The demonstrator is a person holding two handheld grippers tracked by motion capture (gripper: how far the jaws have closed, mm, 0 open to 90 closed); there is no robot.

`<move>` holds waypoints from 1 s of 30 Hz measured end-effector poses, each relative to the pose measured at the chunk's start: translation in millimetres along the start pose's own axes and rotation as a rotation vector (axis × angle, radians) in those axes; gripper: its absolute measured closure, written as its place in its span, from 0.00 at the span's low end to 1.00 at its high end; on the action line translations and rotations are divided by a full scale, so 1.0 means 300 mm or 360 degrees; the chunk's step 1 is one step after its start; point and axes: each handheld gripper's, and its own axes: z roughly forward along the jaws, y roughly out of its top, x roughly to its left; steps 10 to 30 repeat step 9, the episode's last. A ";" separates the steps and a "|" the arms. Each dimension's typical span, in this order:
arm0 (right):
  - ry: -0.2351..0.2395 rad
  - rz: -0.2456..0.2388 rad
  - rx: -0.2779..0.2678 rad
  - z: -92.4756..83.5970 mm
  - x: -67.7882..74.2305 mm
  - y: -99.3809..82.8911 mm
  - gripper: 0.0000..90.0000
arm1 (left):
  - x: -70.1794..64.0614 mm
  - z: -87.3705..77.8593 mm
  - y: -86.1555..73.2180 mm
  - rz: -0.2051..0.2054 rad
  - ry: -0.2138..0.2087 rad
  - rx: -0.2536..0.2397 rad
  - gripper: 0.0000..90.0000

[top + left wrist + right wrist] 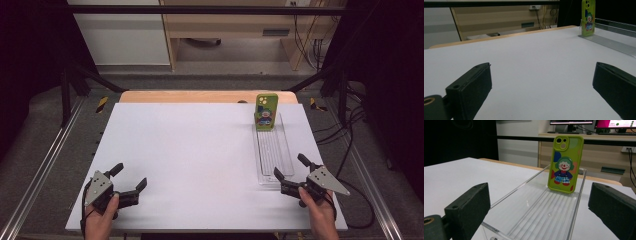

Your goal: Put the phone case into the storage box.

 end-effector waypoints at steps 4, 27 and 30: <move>0.0004 -0.0017 0.0005 0.005 -0.004 -0.004 0.05 | -0.002 0.004 0.000 0.0003 -0.0011 0.0000 0.02; 0.0016 -0.0058 0.0018 0.002 -0.001 -0.011 0.05 | -0.001 0.006 -0.001 -0.0001 -0.0012 0.0003 0.02; 0.0016 -0.0058 0.0018 0.002 -0.001 -0.011 0.05 | -0.001 0.006 -0.001 -0.0001 -0.0012 0.0003 0.02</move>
